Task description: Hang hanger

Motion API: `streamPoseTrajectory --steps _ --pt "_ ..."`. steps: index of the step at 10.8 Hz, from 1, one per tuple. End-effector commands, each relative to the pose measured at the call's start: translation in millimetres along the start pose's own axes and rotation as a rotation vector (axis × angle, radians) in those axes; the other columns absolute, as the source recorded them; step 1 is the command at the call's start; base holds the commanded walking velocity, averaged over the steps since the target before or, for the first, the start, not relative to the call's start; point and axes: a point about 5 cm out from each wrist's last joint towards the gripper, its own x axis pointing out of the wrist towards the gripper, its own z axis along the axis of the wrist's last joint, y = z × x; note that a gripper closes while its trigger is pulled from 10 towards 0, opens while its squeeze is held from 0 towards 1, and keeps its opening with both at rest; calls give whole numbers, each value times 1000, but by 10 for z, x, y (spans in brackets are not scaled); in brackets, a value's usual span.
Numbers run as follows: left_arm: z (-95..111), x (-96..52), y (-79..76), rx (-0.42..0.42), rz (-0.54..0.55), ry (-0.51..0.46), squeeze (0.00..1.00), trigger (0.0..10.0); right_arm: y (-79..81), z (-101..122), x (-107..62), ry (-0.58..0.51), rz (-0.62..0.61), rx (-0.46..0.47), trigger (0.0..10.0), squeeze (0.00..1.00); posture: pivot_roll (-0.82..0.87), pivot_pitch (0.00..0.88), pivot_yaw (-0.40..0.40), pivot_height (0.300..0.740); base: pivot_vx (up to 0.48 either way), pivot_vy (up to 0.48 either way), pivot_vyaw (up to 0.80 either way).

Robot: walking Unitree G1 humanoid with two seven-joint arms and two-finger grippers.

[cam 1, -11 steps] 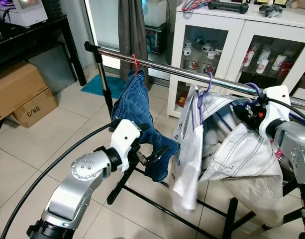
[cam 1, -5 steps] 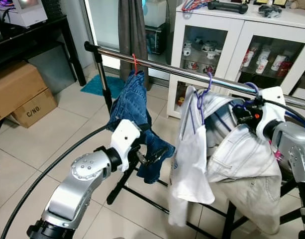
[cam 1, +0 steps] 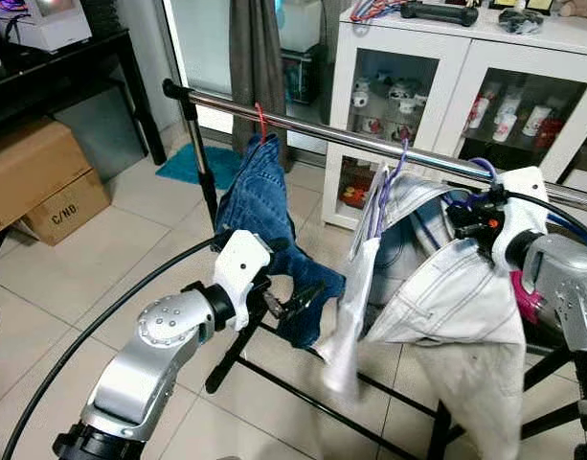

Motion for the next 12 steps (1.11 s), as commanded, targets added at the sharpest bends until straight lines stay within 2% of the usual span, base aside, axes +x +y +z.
streamPoseTrajectory --steps 1,3,4,6,7,8,9,10,12 --pt "-13 3 3 10 -2 10 110 10000 -4 88 -45 -48 -4 21 0 0 51 0 6 740 0 0 0" --pt "-23 -2 -3 5 19 3 86 10000 13 171 -240 -202 -114 61 0 0 46 0 3 740 0 0 0" --pt "-21 -4 -2 4 20 3 82 10000 24 179 -270 -225 -130 65 0 0 45 0 4 740 0 0 0" --pt "-11 -5 25 -2 51 -5 75 10000 117 219 -405 -364 -167 94 0 0 45 0 6 740 0 0 0" --pt "-32 2 61 -15 100 0 75 10000 245 5 -423 -265 -133 74 0 0 42 0 9 740 0 0 0" --pt "-58 -10 69 -34 144 2 75 10000 375 -300 -458 -116 -118 66 0 0 41 0 1 740 0 0 0" --pt "-75 -34 68 -47 170 2 75 10000 439 -464 -490 -48 -132 88 0 0 41 0 -5 740 0 0 0" --pt "-98 -78 56 -58 185 7 75 10000 526 -515 -526 -24 -115 98 10000 0 37 0 -13 740 -274 0 0" --pt "-120 -116 34 -70 195 11 75 10000 557 -524 -584 -16 -165 46 10000 0 34 0 -20 740 -268 0 0"
